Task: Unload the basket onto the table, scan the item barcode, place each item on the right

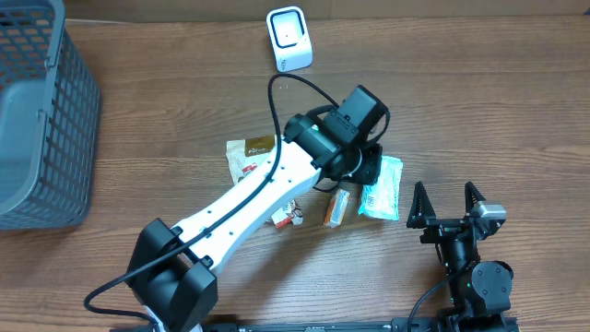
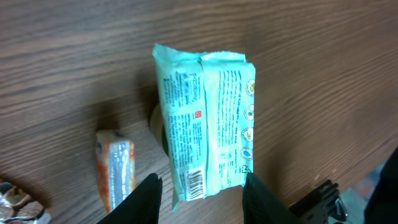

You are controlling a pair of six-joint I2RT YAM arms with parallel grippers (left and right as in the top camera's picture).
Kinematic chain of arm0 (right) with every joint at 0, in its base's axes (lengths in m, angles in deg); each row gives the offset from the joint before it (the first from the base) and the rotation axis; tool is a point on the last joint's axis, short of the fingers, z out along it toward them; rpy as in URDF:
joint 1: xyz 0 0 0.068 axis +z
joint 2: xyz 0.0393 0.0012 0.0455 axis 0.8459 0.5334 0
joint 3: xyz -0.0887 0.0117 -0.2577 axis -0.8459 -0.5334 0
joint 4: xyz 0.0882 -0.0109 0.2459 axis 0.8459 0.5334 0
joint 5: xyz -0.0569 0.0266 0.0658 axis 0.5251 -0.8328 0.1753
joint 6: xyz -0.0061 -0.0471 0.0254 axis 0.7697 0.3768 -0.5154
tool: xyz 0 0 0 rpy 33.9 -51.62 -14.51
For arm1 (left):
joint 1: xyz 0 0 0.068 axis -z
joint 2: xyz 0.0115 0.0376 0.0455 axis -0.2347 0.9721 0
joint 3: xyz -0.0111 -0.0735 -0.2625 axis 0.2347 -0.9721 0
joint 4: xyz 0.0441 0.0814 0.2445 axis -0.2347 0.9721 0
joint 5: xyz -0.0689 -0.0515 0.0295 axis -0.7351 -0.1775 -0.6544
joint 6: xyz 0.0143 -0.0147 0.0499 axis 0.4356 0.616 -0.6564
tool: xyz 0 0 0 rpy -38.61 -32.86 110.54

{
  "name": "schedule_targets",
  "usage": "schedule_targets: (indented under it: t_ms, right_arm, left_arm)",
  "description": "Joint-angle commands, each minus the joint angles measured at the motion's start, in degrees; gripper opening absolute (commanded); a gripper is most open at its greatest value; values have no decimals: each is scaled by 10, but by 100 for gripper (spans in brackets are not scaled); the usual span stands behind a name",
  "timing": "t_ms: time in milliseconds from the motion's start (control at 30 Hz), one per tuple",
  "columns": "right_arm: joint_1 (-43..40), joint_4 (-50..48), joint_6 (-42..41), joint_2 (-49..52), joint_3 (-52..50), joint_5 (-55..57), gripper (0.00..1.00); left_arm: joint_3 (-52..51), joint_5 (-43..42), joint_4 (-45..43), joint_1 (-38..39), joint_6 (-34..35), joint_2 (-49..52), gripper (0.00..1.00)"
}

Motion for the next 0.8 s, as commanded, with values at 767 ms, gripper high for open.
schedule_targets:
  t_ms: [767]
  right_arm:
    - [-2,-2,2,-2,-6,3,100]
  left_arm:
    - [8,12,64,-35,-34,90,17]
